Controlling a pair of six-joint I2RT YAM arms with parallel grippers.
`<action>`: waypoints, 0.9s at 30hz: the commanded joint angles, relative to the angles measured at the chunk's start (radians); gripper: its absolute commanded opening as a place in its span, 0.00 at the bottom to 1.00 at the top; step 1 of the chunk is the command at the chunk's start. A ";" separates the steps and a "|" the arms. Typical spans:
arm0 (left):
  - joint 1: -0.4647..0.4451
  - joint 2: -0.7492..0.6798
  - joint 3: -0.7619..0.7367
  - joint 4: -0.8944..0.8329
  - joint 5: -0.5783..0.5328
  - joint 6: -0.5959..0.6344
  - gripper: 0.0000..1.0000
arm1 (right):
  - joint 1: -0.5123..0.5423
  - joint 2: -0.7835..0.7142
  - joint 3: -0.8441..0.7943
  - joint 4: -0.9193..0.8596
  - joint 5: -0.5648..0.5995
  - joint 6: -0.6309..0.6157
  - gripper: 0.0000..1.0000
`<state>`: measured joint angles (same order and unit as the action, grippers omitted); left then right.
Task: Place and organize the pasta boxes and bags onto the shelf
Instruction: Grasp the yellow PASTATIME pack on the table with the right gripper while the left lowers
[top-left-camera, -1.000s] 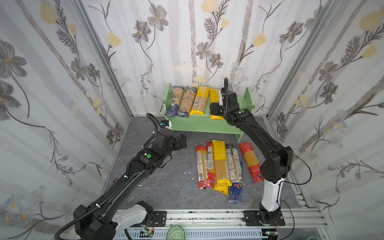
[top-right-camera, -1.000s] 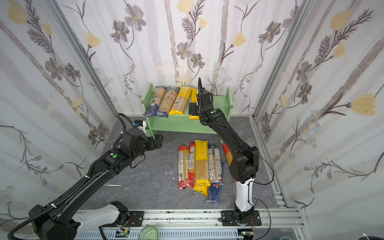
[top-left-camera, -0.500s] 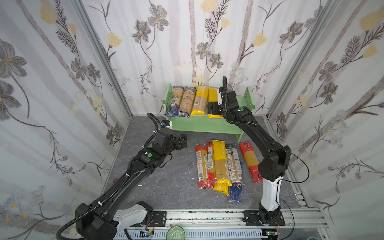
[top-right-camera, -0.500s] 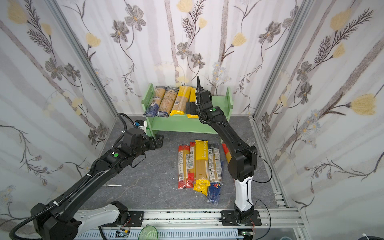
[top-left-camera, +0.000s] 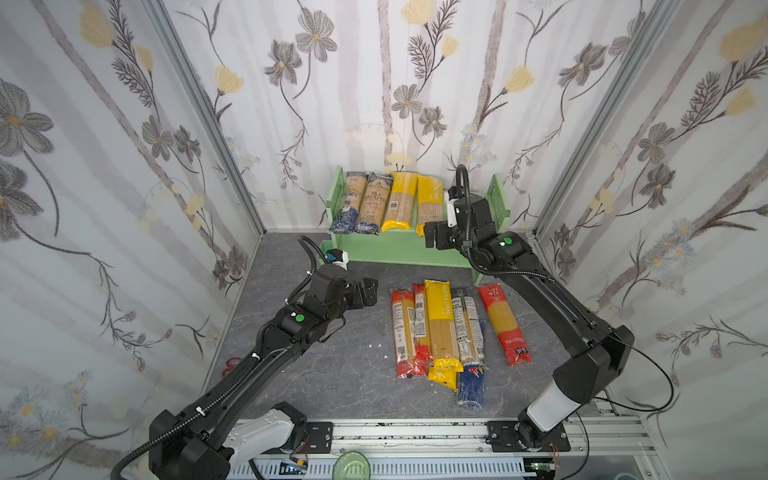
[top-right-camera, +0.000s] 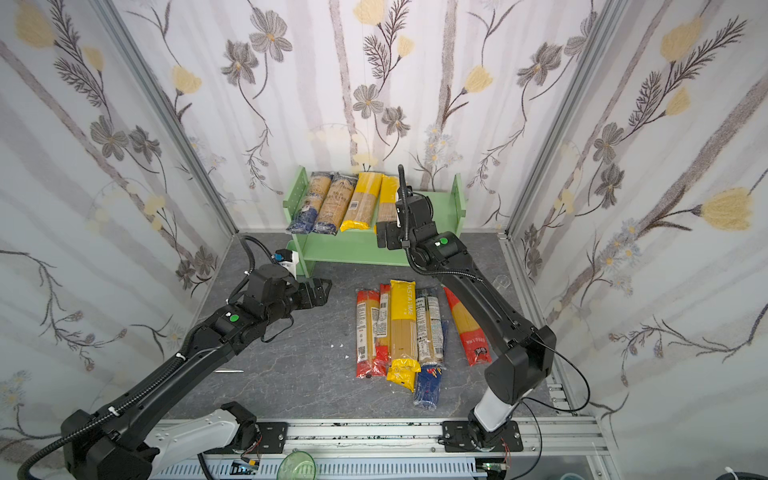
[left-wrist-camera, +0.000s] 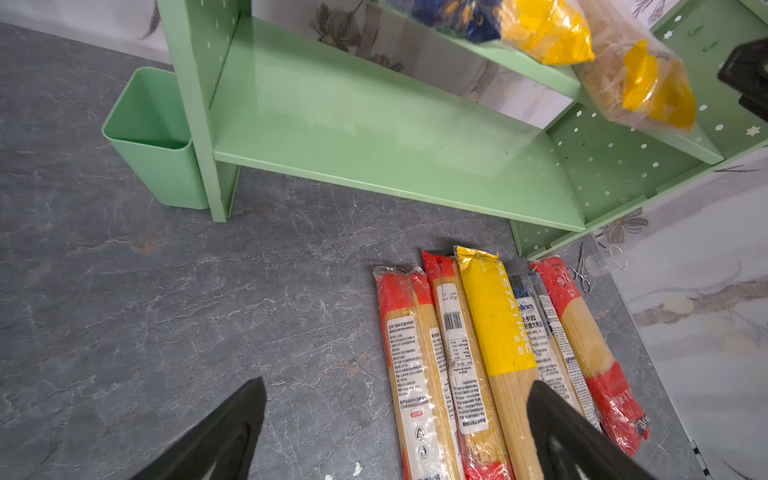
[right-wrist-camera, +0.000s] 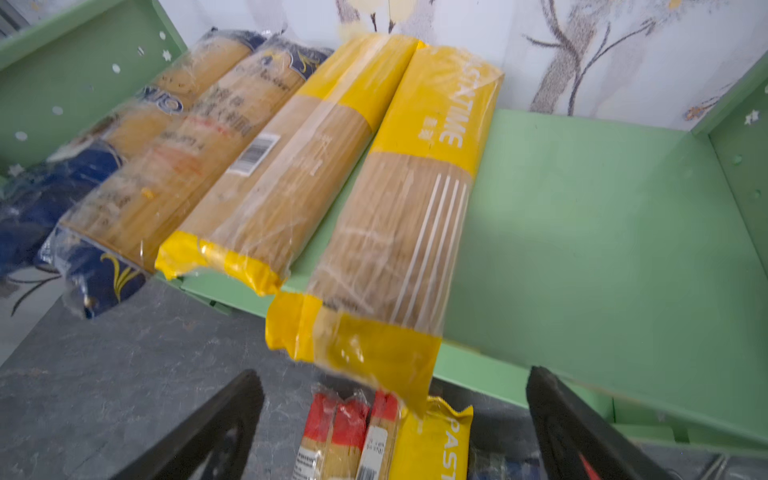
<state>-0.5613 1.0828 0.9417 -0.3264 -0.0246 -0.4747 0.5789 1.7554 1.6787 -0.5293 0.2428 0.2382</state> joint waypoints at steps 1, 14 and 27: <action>-0.017 -0.022 -0.036 0.049 0.025 -0.030 1.00 | 0.030 -0.099 -0.137 0.084 0.053 0.037 1.00; -0.213 -0.043 -0.199 0.104 -0.058 -0.112 1.00 | 0.168 -0.451 -0.699 0.215 0.029 0.249 0.99; -0.347 -0.055 -0.360 0.164 -0.089 -0.213 1.00 | 0.317 -0.528 -1.042 0.289 0.027 0.426 0.99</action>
<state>-0.8928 1.0313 0.5976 -0.2104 -0.0849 -0.6472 0.8822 1.2278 0.6590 -0.3008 0.2604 0.6041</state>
